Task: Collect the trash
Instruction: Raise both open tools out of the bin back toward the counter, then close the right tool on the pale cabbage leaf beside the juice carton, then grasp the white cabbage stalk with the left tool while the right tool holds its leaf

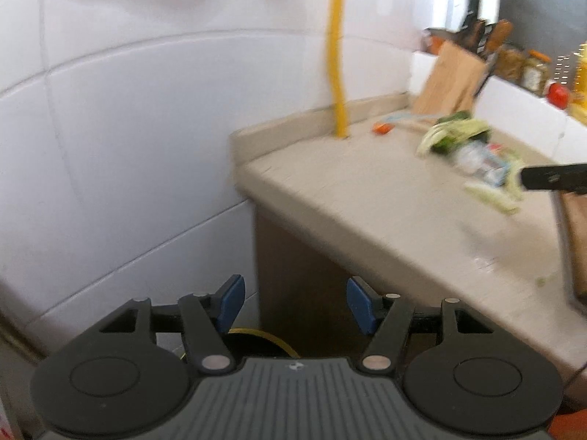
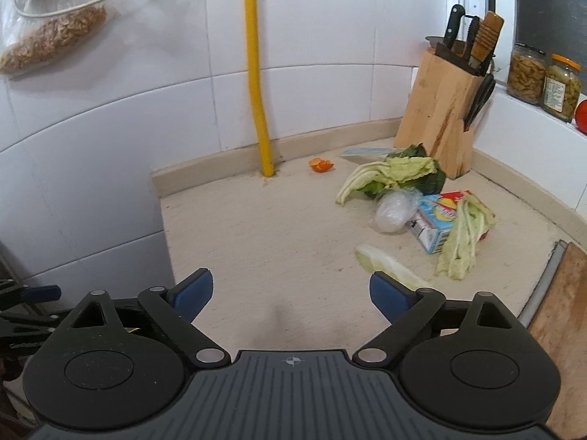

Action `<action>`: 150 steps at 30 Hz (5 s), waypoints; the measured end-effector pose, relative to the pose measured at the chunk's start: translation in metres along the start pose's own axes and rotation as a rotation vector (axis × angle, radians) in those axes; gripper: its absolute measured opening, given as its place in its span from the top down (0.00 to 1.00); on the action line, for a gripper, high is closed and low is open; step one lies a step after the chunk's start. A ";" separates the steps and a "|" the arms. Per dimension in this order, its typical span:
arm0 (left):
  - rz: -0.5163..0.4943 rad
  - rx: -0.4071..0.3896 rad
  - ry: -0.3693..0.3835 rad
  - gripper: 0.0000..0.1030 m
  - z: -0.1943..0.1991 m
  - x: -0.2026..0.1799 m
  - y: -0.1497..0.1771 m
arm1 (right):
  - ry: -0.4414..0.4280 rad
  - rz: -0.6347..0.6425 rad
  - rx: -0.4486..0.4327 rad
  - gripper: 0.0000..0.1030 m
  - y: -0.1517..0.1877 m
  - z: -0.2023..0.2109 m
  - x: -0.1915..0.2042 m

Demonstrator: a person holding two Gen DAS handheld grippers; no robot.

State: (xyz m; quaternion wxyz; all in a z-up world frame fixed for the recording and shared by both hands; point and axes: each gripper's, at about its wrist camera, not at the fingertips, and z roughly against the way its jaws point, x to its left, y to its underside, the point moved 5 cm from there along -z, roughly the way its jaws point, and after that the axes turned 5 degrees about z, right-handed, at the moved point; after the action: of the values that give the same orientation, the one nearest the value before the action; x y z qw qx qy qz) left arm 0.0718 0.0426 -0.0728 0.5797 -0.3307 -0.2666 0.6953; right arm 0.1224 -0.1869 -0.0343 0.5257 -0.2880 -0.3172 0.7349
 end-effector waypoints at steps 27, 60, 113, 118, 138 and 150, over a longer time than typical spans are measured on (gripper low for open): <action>-0.145 -0.001 0.279 0.40 -0.033 -0.138 -0.066 | 0.153 -0.148 0.048 0.05 0.017 0.002 -0.103; -0.229 0.221 0.283 0.38 -0.167 -0.250 -0.080 | 0.220 -0.325 0.077 0.04 0.038 -0.025 -0.205; -0.937 0.194 0.435 0.37 -0.185 -0.274 -0.077 | -0.178 -0.437 0.108 0.78 0.032 -0.045 -0.214; -0.875 0.339 0.514 0.49 -0.197 -0.272 -0.086 | -0.156 -0.406 0.120 0.65 0.036 -0.038 -0.212; -1.344 0.262 0.506 0.60 -0.166 -0.285 -0.060 | -0.084 -0.442 0.131 0.19 0.035 -0.066 -0.230; -1.080 0.593 0.641 0.38 -0.209 -0.282 -0.083 | -0.106 -0.446 0.122 0.18 0.031 -0.069 -0.232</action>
State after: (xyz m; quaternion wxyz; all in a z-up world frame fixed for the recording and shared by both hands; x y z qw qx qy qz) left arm 0.3153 -0.2222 -0.1010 0.9606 -0.1685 -0.0084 0.2208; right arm 0.2216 -0.4052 -0.0812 0.6741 -0.1396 -0.3554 0.6324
